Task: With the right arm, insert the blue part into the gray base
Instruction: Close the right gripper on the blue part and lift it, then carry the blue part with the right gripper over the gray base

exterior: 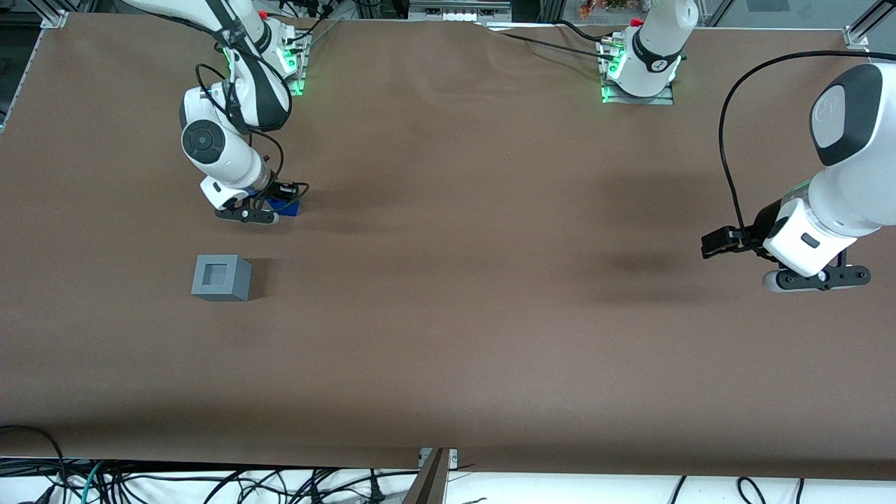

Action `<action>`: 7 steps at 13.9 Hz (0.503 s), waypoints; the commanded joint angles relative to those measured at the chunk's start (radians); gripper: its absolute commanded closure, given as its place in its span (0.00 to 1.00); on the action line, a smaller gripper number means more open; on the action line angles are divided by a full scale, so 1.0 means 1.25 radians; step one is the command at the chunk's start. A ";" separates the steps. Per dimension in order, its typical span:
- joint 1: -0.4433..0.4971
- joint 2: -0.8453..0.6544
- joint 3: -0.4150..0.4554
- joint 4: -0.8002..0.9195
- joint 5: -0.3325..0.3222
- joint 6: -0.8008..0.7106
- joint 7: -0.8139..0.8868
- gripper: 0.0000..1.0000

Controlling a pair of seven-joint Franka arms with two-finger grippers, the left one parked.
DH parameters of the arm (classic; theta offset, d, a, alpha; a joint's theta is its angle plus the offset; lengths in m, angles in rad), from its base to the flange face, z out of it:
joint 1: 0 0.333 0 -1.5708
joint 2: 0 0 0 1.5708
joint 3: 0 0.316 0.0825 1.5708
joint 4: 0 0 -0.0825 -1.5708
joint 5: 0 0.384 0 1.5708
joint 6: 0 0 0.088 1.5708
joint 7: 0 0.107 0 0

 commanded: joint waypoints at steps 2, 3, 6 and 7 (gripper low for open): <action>0.005 -0.035 -0.003 -0.002 0.012 -0.011 -0.008 1.00; 0.005 -0.045 -0.010 0.028 0.012 -0.021 -0.013 1.00; 0.002 -0.040 -0.063 0.185 0.005 -0.120 -0.039 1.00; 0.002 -0.031 -0.087 0.241 0.003 -0.158 -0.068 1.00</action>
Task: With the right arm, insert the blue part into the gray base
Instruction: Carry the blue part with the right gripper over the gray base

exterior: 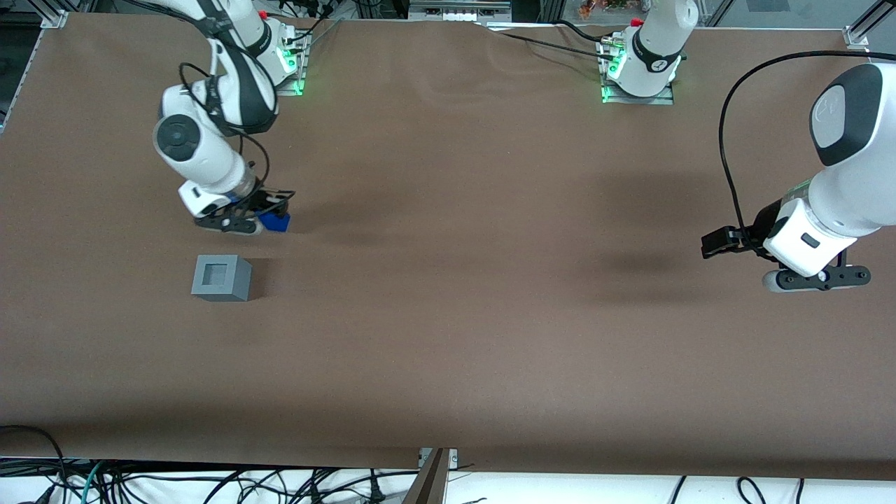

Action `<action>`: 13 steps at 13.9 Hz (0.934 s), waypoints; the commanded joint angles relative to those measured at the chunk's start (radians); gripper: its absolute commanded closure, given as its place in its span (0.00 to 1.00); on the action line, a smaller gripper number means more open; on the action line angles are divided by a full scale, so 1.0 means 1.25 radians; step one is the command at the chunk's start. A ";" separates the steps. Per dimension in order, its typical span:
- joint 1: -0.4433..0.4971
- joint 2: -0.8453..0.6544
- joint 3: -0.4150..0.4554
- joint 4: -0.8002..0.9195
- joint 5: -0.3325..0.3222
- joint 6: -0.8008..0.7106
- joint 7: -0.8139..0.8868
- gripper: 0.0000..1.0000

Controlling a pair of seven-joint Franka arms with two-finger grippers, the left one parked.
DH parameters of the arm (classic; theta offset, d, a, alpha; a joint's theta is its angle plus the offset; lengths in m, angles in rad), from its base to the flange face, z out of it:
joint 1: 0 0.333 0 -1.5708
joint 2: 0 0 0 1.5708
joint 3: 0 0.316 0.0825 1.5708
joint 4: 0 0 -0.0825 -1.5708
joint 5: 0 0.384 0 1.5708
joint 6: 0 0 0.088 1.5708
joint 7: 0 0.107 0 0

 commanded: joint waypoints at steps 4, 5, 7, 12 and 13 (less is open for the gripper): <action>0.001 0.042 -0.112 0.260 0.004 -0.151 -0.170 1.00; 0.000 0.057 -0.117 0.290 0.001 -0.157 -0.176 1.00; -0.005 0.089 -0.120 0.346 -0.003 -0.178 -0.212 1.00; -0.010 0.121 -0.137 0.368 0.002 -0.179 -0.267 1.00; -0.010 0.122 -0.137 0.368 0.006 -0.180 -0.267 1.00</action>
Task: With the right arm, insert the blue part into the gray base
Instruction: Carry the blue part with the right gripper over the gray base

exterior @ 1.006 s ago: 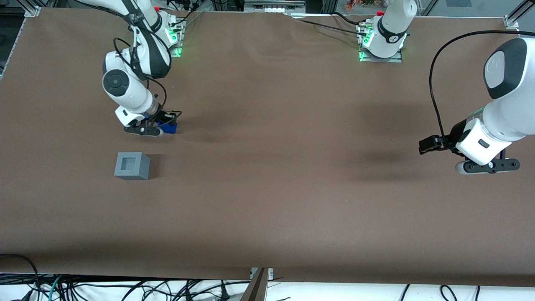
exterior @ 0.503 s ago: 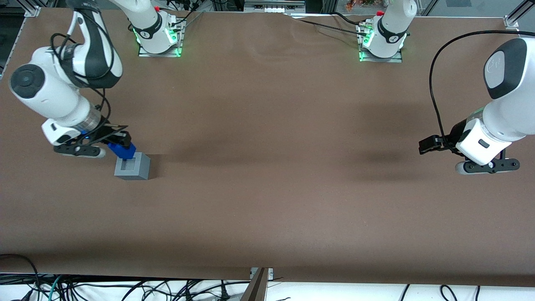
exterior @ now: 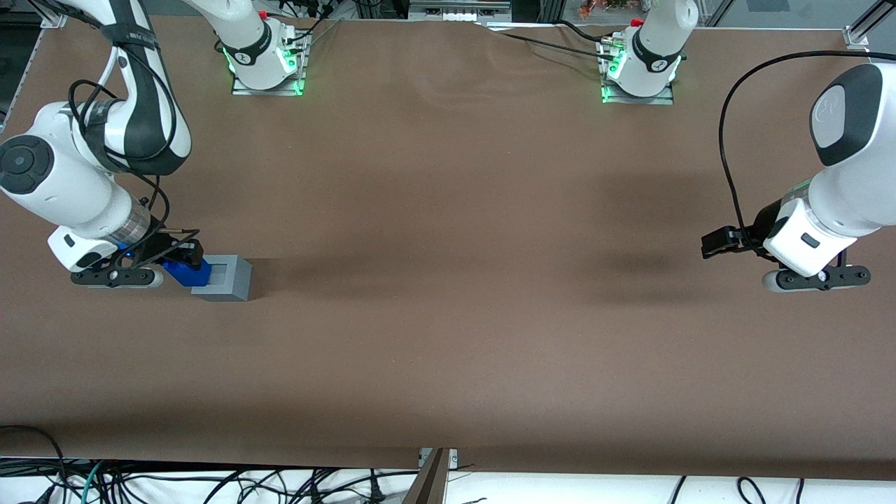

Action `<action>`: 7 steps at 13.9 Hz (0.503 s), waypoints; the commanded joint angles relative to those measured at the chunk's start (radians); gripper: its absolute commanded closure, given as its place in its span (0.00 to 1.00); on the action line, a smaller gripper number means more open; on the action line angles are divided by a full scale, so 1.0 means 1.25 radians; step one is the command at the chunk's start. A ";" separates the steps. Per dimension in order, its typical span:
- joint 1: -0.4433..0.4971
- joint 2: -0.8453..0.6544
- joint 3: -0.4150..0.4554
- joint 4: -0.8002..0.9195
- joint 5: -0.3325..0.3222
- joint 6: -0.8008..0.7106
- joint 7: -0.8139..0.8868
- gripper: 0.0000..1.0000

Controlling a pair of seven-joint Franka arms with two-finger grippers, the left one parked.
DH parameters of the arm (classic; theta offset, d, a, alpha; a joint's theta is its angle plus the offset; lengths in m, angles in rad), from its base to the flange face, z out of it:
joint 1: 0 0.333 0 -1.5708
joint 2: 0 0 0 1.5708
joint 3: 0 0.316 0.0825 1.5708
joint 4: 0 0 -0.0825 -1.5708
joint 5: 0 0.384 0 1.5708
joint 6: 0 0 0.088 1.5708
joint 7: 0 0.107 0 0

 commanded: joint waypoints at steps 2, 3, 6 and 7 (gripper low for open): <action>-0.003 0.015 0.000 0.025 0.021 -0.022 -0.015 1.00; -0.005 0.018 -0.001 0.025 0.035 -0.019 -0.016 1.00; -0.007 0.043 -0.001 0.025 0.040 -0.012 -0.017 1.00; -0.008 0.053 -0.001 0.025 0.039 -0.012 -0.031 1.00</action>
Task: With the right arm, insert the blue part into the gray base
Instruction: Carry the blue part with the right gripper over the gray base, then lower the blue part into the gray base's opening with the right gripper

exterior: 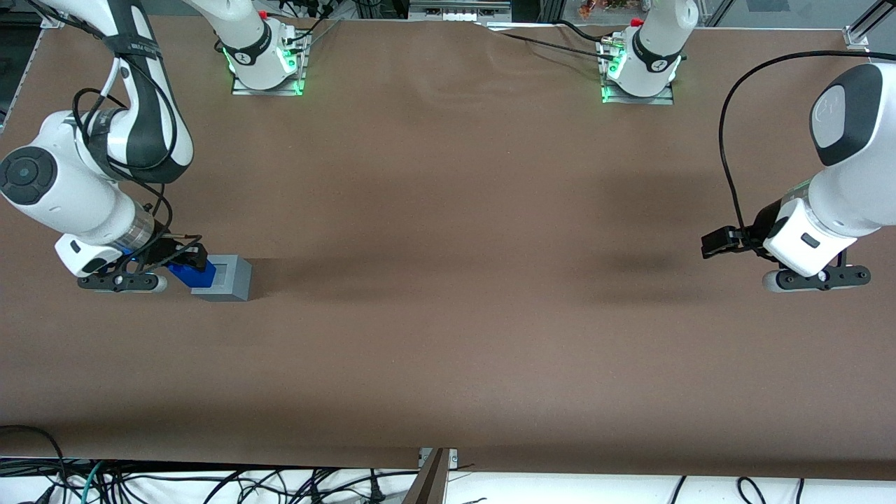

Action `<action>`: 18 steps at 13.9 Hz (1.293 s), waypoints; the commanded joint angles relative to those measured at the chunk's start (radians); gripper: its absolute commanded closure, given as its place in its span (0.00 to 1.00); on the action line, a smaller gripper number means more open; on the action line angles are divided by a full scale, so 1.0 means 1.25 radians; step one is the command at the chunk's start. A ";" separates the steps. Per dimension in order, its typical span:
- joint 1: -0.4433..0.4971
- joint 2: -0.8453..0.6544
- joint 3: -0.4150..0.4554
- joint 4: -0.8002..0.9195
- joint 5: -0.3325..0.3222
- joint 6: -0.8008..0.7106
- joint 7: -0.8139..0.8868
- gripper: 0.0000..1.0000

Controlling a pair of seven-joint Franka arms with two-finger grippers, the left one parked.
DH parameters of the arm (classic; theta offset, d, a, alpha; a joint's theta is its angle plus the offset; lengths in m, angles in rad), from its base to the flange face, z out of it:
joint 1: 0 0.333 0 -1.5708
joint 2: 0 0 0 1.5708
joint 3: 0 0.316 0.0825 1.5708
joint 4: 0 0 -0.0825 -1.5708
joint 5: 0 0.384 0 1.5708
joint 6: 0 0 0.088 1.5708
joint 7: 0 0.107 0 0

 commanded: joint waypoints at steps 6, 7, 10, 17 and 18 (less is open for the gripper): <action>-0.017 0.049 -0.001 0.022 0.014 -0.052 -0.077 1.00; -0.018 0.053 -0.001 0.022 0.012 -0.060 -0.085 1.00; -0.022 0.068 -0.001 0.022 0.014 -0.057 -0.088 1.00; -0.032 0.087 -0.001 0.043 0.015 -0.055 -0.115 1.00; -0.035 0.093 -0.001 0.046 0.015 -0.052 -0.115 1.00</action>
